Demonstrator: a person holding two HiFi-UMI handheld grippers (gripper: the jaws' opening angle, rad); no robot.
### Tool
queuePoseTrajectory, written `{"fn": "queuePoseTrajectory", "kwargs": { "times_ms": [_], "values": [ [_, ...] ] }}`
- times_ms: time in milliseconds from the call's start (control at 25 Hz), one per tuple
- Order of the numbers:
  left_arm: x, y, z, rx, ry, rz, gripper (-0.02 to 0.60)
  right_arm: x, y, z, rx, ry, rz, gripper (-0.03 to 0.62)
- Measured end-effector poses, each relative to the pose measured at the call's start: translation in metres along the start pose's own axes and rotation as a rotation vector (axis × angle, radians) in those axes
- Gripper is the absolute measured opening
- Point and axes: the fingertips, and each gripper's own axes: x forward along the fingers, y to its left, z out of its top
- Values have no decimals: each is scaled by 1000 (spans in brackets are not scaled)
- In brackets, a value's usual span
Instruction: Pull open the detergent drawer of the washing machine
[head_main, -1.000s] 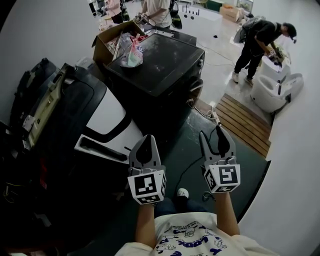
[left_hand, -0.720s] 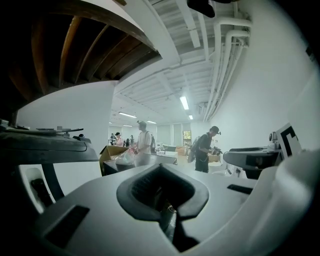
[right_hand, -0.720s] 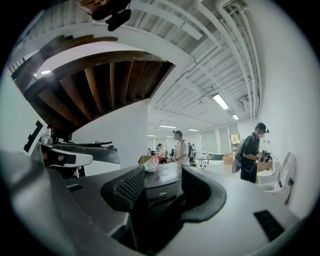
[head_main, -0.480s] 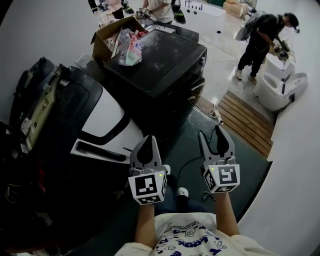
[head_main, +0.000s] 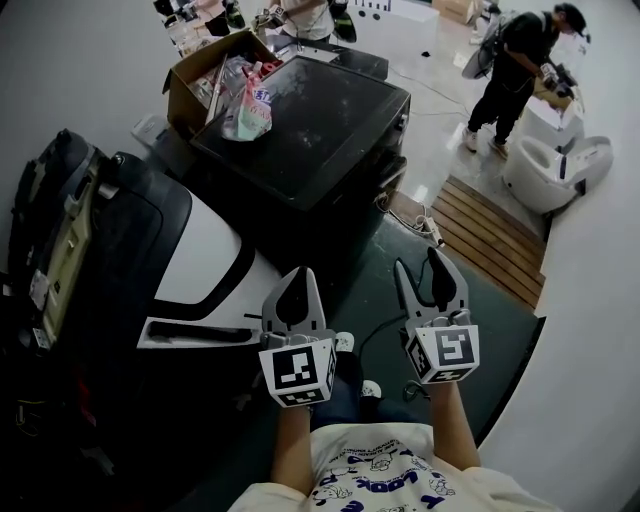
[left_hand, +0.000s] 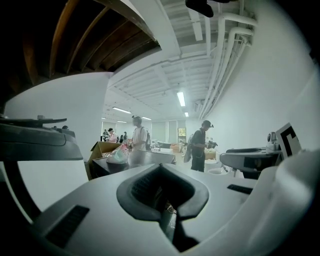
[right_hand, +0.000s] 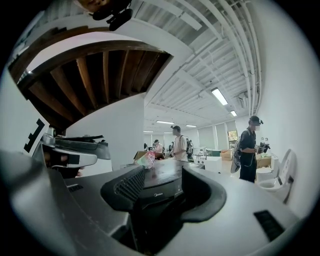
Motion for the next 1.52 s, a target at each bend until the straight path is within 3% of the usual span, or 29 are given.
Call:
{"fn": "queuePoseTrajectory", "kwargs": {
  "times_ms": [200,400,1000,1520],
  "values": [
    [39,27,5,2,6,-17,14,44,2,-17,38,28,-13,233],
    [74,50,4,2,18,-39,14,88,9,-2,27,19,-34,233],
    [156,87,-28,-11,81,-111,14,172,16,-50,120,99,-50,236],
    [197,91,-71,13,132,-147,14,208,17,-105,286,125,28,247]
  ]
}}
